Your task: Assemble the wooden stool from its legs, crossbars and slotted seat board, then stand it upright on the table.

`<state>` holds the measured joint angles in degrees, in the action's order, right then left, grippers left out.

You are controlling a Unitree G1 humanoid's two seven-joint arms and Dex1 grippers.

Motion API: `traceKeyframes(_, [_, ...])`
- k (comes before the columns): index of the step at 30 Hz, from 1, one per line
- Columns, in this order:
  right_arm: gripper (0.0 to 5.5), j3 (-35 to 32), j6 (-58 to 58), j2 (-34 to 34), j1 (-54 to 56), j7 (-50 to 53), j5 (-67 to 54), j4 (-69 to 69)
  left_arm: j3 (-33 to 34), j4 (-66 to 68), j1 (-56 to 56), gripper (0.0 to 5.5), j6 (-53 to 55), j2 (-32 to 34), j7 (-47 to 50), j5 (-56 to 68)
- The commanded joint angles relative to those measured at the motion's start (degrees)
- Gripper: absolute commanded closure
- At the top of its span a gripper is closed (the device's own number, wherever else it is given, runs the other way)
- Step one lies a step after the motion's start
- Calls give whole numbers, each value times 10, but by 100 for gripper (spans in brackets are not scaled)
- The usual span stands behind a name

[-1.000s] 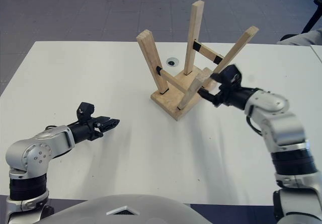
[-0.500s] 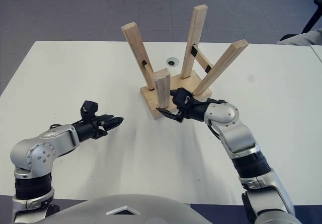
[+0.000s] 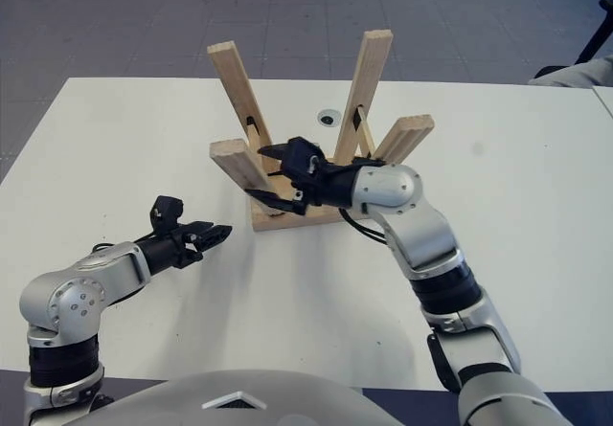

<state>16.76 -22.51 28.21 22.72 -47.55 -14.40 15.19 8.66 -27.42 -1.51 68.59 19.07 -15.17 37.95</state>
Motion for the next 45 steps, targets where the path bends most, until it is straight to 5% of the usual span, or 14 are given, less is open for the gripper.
traceKeyframes(1, [216,-67,-47,58,-30,-21,-40,56,5,-11,-1,273,-6,33,-24,3])
traceKeyframes(8, [216,-119,-112,165,-84,-120,-125,104,-1,-7,13,273,-26,68,-62,0])
traceKeyframes(12, [216,-113,-53,229,-68,-189,-73,-52,-36,6,42,273,-86,78,-98,-20])
traceKeyframes(17, [216,-72,72,233,33,-239,27,-293,-86,39,80,273,-141,90,-148,-42])
traceKeyframes(23, [216,-58,145,185,99,-249,68,-409,-109,69,119,273,-160,94,-166,-59])
traceKeyframes(32, [216,-60,79,176,63,-292,28,-237,-95,62,112,273,-165,175,-245,-53])
traceKeyframes(41, [216,-88,112,214,98,-286,61,-333,-27,148,122,273,-242,342,-416,-66])
traceKeyframes(45, [216,-108,21,234,136,-349,1,-301,9,139,136,273,-245,367,-488,-15])
